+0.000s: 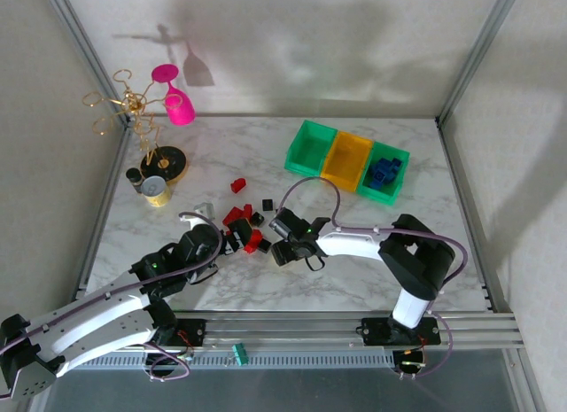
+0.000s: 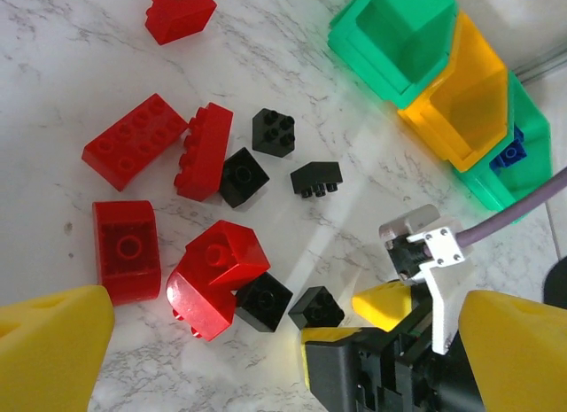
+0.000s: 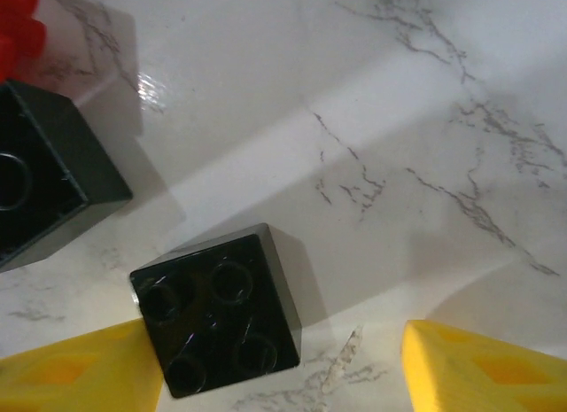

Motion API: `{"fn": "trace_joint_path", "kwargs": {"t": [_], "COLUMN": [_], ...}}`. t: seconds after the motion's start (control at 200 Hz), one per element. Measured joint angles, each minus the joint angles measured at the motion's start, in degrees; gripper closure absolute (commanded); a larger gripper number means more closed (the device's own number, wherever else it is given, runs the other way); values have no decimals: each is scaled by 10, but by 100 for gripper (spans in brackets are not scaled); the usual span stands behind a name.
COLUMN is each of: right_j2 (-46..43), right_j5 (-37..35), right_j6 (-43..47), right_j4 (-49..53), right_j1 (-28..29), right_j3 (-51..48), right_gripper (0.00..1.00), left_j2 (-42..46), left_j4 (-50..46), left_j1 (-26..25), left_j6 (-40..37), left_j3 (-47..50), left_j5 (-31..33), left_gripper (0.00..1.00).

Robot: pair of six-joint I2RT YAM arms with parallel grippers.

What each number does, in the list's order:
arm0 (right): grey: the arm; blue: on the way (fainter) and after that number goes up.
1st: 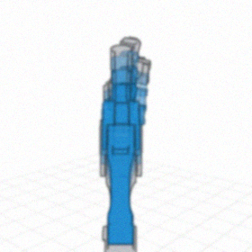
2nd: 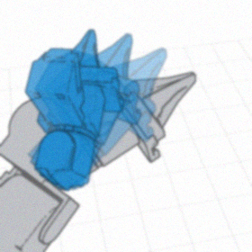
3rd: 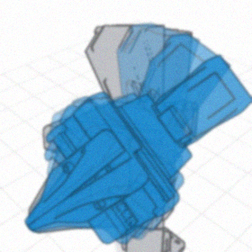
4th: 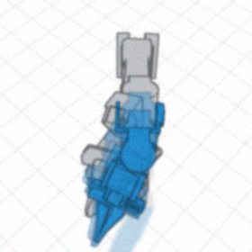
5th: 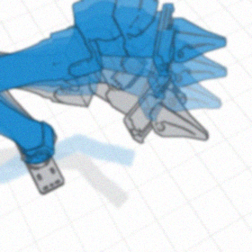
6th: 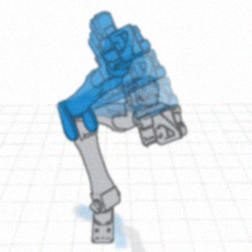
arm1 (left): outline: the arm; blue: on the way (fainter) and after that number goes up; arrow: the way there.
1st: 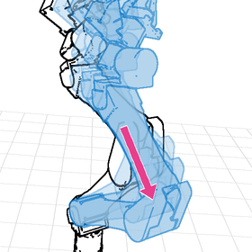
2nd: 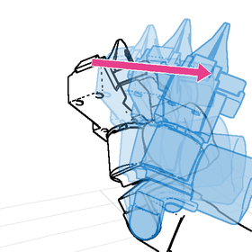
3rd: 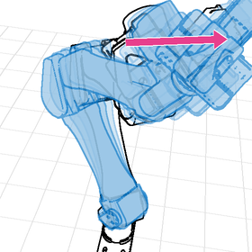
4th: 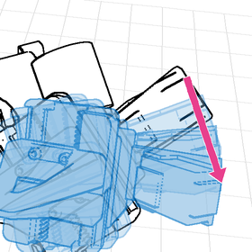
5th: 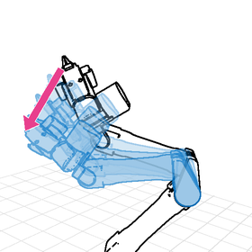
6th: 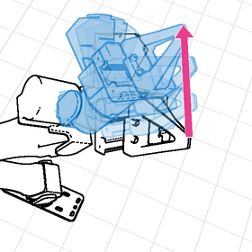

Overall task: Sort the legos into containers by color
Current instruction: Pick up the lego from the bottom-center of the table.

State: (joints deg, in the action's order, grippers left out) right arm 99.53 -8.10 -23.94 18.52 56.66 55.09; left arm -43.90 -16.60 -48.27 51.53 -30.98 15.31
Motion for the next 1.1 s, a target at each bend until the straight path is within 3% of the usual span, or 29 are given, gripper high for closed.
{"fn": "trace_joint_path", "kwargs": {"t": [0.215,0.651,1.101], "right_j2": [14,31,10], "right_j5": [-6,-26,-19], "right_j6": [6,5,-14], "right_j4": [1,18,21], "right_j1": [0,0,-15], "right_j3": [16,40,42], "right_gripper": [40,63,65], "left_j2": [0,-14,-39], "left_j4": [0,0,1], "left_j1": [0,0,0], "left_j6": [0,-1,-15], "left_j3": [0,0,-13], "left_j5": [6,9,8], "left_gripper": [0,0,0]}}
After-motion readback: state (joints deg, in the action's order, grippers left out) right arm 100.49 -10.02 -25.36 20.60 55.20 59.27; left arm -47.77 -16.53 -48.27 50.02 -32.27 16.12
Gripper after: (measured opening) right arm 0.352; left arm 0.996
